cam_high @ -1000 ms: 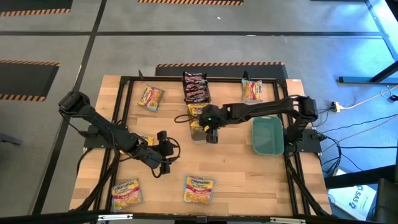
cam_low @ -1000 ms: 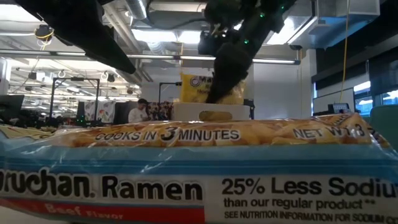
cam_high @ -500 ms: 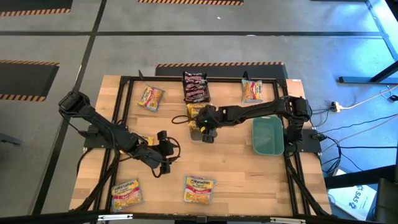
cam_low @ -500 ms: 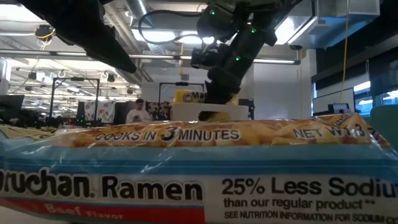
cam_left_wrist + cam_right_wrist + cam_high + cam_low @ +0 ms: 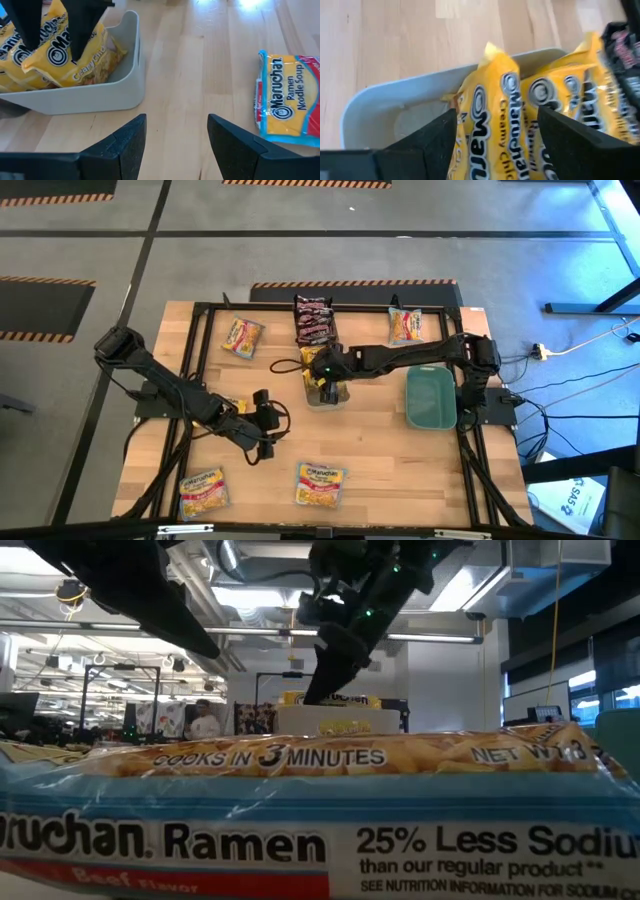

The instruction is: Sort Maruchan noodles

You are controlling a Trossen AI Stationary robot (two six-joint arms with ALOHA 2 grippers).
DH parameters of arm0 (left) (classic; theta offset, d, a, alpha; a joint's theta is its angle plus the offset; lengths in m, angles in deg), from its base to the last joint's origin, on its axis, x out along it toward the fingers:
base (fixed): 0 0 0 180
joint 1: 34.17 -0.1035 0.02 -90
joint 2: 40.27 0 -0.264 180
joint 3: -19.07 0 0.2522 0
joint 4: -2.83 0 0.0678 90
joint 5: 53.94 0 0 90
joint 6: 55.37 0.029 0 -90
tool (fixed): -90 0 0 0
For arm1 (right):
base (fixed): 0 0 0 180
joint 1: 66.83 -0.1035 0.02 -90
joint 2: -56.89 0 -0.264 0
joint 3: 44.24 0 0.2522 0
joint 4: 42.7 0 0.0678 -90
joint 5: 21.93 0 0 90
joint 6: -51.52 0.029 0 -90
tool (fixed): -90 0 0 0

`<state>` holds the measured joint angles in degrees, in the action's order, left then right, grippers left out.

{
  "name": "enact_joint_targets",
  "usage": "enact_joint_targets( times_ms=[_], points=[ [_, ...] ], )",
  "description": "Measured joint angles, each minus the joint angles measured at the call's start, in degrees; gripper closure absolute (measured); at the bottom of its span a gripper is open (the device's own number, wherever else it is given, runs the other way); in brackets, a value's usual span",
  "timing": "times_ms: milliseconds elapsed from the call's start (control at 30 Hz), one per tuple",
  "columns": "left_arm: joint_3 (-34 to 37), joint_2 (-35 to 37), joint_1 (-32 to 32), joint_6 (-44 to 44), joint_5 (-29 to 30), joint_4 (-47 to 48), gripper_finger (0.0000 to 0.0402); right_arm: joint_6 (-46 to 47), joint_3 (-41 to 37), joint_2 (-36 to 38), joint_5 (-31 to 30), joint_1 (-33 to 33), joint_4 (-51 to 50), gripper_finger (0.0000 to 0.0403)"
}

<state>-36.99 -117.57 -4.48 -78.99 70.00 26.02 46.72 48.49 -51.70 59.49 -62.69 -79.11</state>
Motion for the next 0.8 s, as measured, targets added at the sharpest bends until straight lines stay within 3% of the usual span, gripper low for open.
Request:
enact_joint_targets(
  times_ms=[467, 800],
  points=[
    [0.0, 0.0, -2.1, 0.0, -0.7, 0.0, 0.0197, 0.6, 10.4, 0.9, -1.5, -3.6, -17.7, 0.0168],
    [0.0, 0.0, -1.5, -0.6, -0.9, 0.4, 0.0197, 0.3, 4.0, 7.0, -1.1, -8.6, -14.5, 0.0193]
  ],
)
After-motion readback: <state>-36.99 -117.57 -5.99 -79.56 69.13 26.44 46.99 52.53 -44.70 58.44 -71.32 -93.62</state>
